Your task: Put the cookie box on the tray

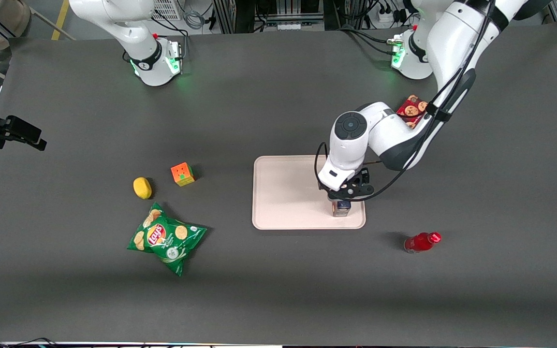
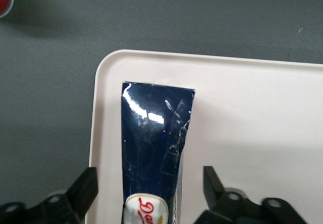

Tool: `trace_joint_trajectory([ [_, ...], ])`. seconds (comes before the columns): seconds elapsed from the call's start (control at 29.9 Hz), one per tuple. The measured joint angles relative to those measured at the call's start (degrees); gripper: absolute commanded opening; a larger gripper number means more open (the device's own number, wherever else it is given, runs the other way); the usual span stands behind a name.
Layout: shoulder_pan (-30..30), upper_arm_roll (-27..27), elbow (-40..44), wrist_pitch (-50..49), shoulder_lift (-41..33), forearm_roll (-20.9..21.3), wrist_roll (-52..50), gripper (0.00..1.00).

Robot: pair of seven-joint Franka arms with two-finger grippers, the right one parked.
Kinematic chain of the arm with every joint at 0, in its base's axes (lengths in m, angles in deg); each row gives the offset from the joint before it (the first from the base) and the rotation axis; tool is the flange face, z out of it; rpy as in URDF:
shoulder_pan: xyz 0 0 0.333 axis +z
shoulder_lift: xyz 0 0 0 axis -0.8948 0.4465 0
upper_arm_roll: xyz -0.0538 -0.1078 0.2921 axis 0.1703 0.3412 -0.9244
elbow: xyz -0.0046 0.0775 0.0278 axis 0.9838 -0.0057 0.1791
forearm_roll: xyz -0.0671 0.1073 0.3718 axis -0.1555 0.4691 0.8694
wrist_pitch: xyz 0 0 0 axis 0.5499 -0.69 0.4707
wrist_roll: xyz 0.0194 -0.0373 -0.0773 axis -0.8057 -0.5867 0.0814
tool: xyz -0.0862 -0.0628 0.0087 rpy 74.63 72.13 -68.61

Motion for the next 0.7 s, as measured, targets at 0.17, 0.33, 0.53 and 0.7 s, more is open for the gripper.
trace_joint_trajectory([
  [0.17, 0.0, 0.0, 0.5, 0.0, 0.0, 0.0, -0.2, 1.00],
  [0.33, 0.3, 0.8, 2.6, -1.4, -0.3, -0.3, -0.2, 1.00],
  [0.53, 0.6, 3.6, 5.6, -7.0, -2.1, -4.1, 0.5, 1.00],
  [0.7, 0.7, 4.4, 9.0, -13.3, -6.4, -12.1, 7.0, 1.00],
])
